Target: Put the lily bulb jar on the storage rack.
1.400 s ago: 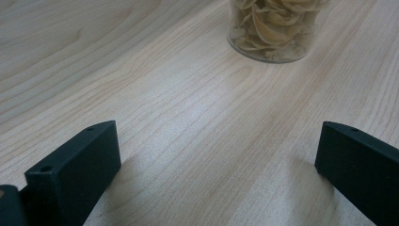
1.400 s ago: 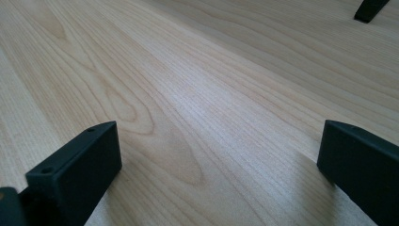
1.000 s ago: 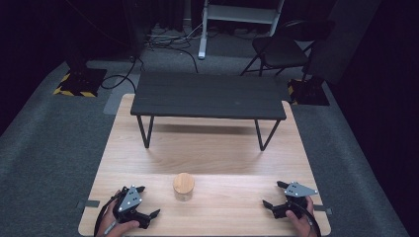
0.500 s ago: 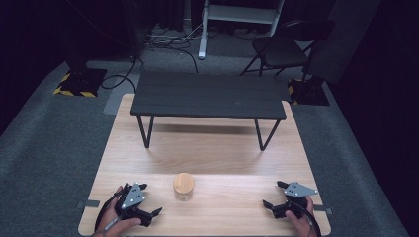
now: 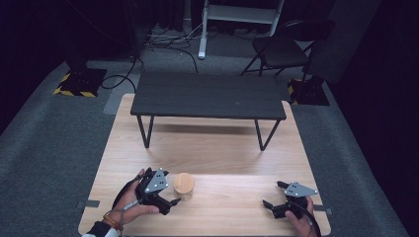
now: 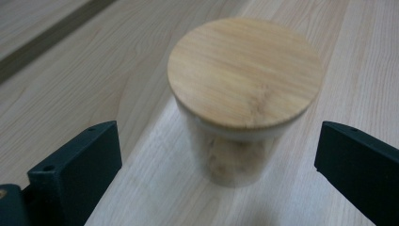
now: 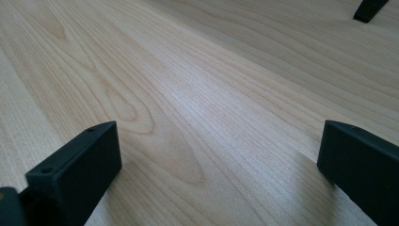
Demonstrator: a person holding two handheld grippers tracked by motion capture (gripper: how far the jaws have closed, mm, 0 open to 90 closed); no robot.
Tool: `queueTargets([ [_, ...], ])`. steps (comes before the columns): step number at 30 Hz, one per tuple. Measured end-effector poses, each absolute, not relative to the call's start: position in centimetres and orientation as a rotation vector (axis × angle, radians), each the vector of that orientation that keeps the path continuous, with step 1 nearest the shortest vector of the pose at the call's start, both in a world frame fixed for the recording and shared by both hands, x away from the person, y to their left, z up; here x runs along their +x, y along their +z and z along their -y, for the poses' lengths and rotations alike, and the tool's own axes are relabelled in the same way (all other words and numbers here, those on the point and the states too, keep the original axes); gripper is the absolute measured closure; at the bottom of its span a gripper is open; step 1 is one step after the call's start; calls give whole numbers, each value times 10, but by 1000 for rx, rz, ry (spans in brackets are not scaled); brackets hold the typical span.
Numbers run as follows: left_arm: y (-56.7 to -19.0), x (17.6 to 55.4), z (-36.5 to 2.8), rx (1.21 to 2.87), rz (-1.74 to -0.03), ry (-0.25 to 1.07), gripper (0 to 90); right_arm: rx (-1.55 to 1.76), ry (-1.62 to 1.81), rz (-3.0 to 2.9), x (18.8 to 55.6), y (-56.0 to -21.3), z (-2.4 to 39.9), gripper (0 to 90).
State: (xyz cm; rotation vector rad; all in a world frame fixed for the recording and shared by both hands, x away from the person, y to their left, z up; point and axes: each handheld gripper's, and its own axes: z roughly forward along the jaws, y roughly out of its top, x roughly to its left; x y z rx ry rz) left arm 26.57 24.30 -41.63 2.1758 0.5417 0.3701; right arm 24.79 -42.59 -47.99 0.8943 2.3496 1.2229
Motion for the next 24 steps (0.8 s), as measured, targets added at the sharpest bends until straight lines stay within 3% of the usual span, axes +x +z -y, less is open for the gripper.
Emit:
queueTargets([
  [22, -425, 305, -204, 2215, -504, 234, 22, 893, 1224, -2351, 248, -480, 426, 0],
  [24, -428, 307, -206, 2201, -485, 231, 109, 891, 1225, -2353, 248, -480, 426, 0],
])
